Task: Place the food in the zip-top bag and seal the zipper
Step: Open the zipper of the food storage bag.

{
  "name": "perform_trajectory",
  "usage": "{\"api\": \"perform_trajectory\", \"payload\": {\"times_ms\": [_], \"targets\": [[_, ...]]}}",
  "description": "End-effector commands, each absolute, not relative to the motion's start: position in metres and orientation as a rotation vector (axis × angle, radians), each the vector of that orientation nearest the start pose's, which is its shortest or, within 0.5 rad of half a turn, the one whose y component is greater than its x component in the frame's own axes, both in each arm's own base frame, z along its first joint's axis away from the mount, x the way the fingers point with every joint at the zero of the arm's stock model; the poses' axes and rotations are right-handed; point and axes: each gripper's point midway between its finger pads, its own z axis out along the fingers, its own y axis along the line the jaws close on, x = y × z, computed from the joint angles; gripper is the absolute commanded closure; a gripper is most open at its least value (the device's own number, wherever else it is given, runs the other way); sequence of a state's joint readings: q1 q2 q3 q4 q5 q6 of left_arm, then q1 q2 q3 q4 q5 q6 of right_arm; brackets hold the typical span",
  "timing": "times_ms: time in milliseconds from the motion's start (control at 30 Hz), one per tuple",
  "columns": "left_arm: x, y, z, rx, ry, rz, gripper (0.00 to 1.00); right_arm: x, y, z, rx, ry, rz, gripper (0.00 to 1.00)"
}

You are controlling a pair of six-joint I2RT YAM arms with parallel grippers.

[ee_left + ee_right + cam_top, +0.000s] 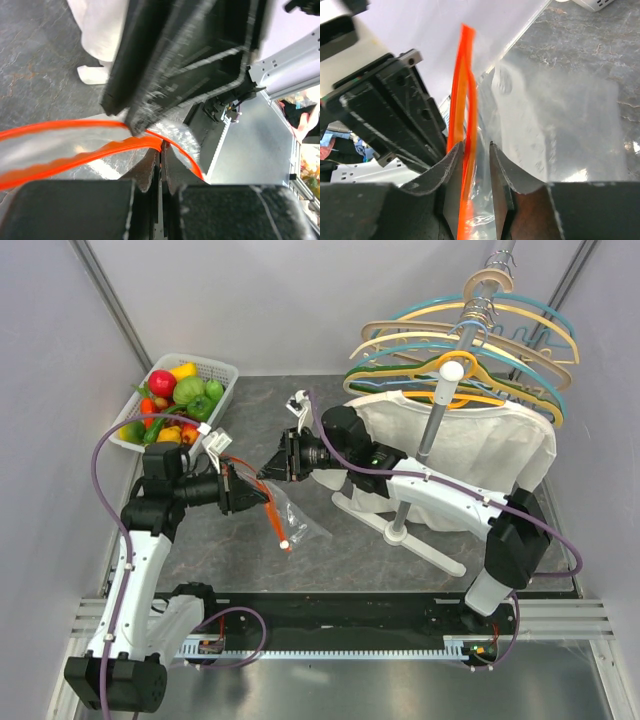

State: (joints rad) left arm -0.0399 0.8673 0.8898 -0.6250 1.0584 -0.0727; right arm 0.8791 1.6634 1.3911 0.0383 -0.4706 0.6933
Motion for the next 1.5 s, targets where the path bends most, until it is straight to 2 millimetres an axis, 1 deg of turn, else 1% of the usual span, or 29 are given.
{"api": "perform_trajectory", "payload": {"times_ms": [0,100,200,267,300,367,467,500,567,600,633,667,733,767,800,833,867,900,933,967,1000,1033,1067,1100,1133,1267,1367,1400,1467], "targets": [[0.184,-0.168,0.270,0.672,1.855,-1.225,0.98,0.237,0.450,0.305,-0.578,1.925,1.518,0.67],[0.185,-0.168,0.270,0.665,1.858,-1.228,0.98,0.239,0.448,0.299,-0.586,1.945,1.482,0.67],[0.188,-0.167,0.267,0.645,1.881,-1.231,0.98,0.237,0.448,0.300,-0.598,1.945,1.488,0.56],[0.189,-0.167,0.266,0.645,1.882,-1.231,0.98,0.232,0.450,0.302,-0.625,1.939,1.497,0.55],[0.191,-0.167,0.266,0.646,1.882,-1.220,0.98,0.231,0.451,0.303,-0.637,1.936,1.496,0.52],[0.193,-0.166,0.266,0.646,1.880,-1.199,0.98,0.225,0.453,0.298,-0.681,1.945,1.483,0.52],[0.194,-0.165,0.270,0.663,1.863,-1.187,0.98,0.219,0.452,0.281,-0.722,1.997,1.448,0.63],[0.194,-0.165,0.270,0.663,1.863,-1.185,0.98,0.219,0.451,0.279,-0.726,2.000,1.441,0.72],[0.193,-0.165,0.270,0.665,1.861,-1.183,0.98,0.221,0.450,0.279,-0.734,1.992,1.425,0.79],[0.193,-0.165,0.269,0.665,1.863,-1.184,0.98,0.222,0.450,0.280,-0.736,1.989,1.419,0.91],[0.193,-0.165,0.268,0.660,1.869,-1.184,0.98,0.222,0.450,0.280,-0.739,1.989,1.412,1.00],[0.194,-0.164,0.267,0.650,1.878,-1.174,0.98,0.226,0.448,0.285,-0.730,1.972,1.385,1.00],[0.194,-0.162,0.262,0.624,1.917,-1.160,0.98,0.230,0.445,0.283,-0.727,1.982,1.340,1.00],[0.201,-0.156,0.259,0.581,1.958,-1.101,0.98,0.241,0.441,0.289,-0.703,1.963,1.270,1.00],[0.207,-0.151,0.254,0.546,2.001,-1.057,0.98,0.245,0.438,0.290,-0.690,1.965,1.235,1.00],[0.207,-0.144,0.246,0.485,2.078,-1.008,0.98,0.251,0.433,0.288,-0.670,1.978,1.185,1.00],[0.225,-0.124,0.240,0.392,2.140,-0.826,0.98,0.256,0.430,0.293,-0.660,1.963,1.144,1.00],[0.231,-0.114,0.234,0.350,2.186,-0.744,0.98,0.269,0.423,0.293,-0.601,1.966,1.062,1.00],[0.236,-0.104,0.236,0.328,2.206,-0.669,0.98,0.273,0.418,0.289,-0.582,1.988,1.017,1.00],[0.238,-0.088,0.228,0.280,2.261,-0.555,0.98,0.277,0.414,0.291,-0.567,1.983,0.982,1.00],[0.240,-0.080,0.222,0.287,2.293,-0.494,0.98,0.287,0.407,0.290,-0.524,1.981,0.915,1.00],[0.242,-0.075,0.223,0.282,2.306,-0.453,0.98,0.290,0.403,0.288,-0.508,1.985,0.887,1.00],[0.239,-0.065,0.218,0.273,2.349,-0.392,0.98,0.293,0.400,0.287,-0.491,1.989,0.865,1.00],[0.239,-0.063,0.215,0.275,2.368,-0.374,0.98,0.300,0.395,0.289,-0.450,1.982,0.818,1.00],[0.239,-0.061,0.214,0.283,2.381,-0.360,0.98,0.302,0.392,0.289,-0.435,1.984,0.800,1.00],[0.241,-0.060,0.205,0.270,2.431,-0.363,0.98,0.311,0.387,0.299,-0.393,1.957,0.753,1.00],[0.253,-0.061,0.189,0.238,2.488,-0.376,0.98,0.311,0.387,0.301,-0.414,1.945,0.710,1.00],[0.259,-0.059,0.184,0.224,2.503,-0.368,0.98,0.306,0.388,0.299,-0.437,1.953,0.692,1.00],[0.271,-0.063,0.180,0.241,2.520,-0.401,0.98,0.304,0.388,0.303,-0.442,1.948,0.669,1.00]]}}
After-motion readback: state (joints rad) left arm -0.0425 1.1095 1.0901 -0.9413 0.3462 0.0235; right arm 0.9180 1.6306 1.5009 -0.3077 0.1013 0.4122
